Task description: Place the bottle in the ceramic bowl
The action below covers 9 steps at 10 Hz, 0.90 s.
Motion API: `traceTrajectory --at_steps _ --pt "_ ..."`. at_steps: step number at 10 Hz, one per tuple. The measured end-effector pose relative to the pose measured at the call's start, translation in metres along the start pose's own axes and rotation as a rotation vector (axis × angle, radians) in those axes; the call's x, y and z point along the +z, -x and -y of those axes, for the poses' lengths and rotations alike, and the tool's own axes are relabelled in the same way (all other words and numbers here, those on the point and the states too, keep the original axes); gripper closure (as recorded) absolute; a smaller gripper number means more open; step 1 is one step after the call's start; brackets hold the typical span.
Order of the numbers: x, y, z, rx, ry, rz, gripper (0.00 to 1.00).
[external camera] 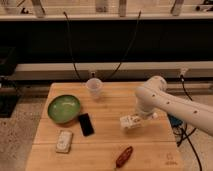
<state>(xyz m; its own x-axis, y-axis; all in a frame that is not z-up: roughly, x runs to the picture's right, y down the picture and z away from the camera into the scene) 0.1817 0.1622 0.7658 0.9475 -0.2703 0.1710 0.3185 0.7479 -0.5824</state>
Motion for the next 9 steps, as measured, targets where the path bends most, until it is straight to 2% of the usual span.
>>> traceTrajectory --at_steps 3,5,9 --pt "-0.006 0.008 0.012 -0.03 0.001 -0.02 1.0" --pt "-0.008 0.028 0.029 -0.061 -0.006 -0.021 1.0" --pt "-0.011 0.055 0.047 -0.113 -0.008 -0.043 1.0"
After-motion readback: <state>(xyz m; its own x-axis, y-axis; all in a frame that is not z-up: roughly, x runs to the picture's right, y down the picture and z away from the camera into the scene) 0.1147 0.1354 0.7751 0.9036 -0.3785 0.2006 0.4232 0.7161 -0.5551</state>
